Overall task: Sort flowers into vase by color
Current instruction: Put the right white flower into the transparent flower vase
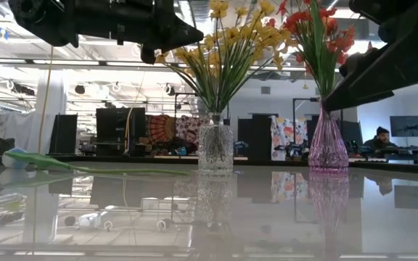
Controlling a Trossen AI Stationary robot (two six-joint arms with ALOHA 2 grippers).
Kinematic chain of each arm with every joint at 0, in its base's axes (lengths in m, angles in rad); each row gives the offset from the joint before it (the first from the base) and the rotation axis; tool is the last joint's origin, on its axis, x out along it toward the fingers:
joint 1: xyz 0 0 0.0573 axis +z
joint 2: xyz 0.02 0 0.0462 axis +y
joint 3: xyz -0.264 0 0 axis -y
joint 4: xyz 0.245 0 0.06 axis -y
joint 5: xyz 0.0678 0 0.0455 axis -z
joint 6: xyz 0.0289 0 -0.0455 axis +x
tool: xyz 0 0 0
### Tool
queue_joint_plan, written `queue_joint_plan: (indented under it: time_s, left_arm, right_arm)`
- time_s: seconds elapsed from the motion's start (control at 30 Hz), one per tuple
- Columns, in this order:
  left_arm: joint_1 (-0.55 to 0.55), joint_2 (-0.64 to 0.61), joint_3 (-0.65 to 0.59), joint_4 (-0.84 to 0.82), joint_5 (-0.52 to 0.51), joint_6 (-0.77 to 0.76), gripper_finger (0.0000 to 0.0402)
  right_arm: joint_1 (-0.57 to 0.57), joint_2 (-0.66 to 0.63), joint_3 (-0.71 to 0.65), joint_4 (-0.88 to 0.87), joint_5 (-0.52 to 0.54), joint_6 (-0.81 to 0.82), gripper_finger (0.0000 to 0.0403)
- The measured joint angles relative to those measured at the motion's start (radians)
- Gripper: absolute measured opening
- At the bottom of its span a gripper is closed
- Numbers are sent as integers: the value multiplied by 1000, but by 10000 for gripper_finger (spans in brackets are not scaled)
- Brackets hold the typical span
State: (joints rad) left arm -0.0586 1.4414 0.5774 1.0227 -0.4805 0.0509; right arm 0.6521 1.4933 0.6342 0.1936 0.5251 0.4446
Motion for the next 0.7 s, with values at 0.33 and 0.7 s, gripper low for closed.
queue_joint_plan:
  time_s: [0.33,0.7]
  left_arm:
    - [0,0,0,-7,-1,-8,0]
    - [0,134,0,134,-73,39,0]
  right_arm:
    - [0,0,0,9,0,0,260]
    - [0,0,0,37,0,0,260]
